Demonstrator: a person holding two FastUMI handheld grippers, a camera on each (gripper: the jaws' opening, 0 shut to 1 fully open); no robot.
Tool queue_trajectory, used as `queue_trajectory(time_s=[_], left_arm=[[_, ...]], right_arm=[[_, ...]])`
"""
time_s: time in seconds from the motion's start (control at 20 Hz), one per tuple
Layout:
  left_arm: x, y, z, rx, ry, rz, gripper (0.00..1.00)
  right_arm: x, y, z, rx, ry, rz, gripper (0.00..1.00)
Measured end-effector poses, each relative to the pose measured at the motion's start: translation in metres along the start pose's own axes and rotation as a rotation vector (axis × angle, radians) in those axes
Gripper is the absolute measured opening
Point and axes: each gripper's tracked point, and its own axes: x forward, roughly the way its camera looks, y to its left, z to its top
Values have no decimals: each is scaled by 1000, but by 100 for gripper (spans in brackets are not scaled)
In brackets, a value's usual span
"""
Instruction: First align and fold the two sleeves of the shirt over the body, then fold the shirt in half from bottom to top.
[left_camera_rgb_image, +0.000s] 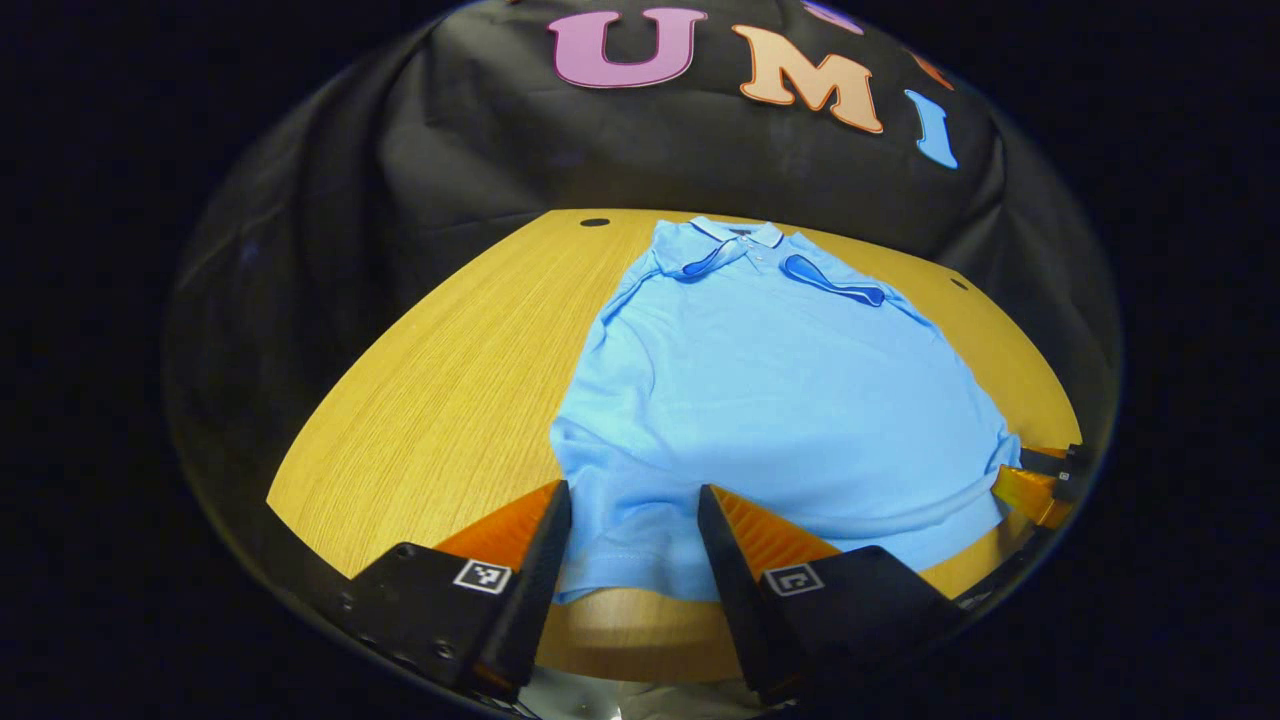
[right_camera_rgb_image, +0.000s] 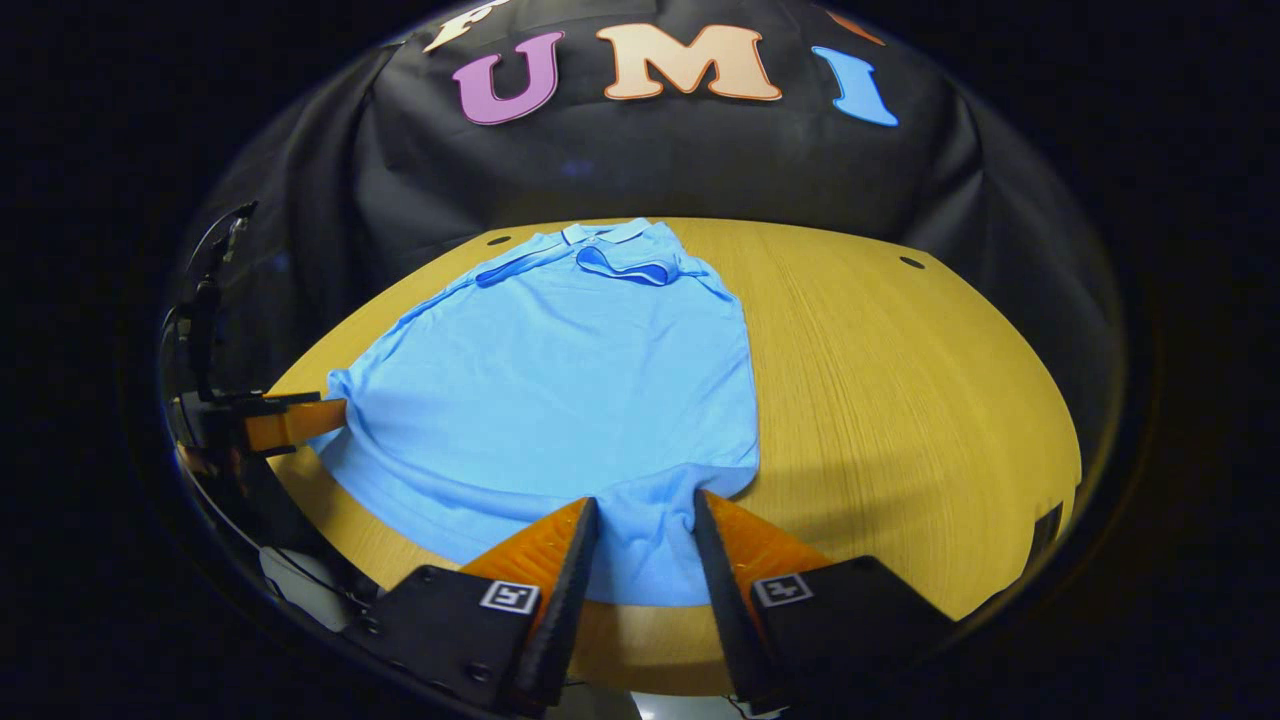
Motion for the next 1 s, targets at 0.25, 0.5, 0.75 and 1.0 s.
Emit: queue_trajectory(time_s=[0.25,0.5,0.75,1.0], left_arm=[[2,-19,1,30,-46,-47,7],[1,-20,3,-36,-13,-70,0],[-14,-22,37,-61,-67,-102,0],[-20,-30,100,-52,-179,-135,0]], right_arm=[[-2,12,-2,27,13,36,9],[-5,13,0,51,4,10,3],[-16,17,37,50,-69,13,3],[-14,17,93,46,-170,13,3]])
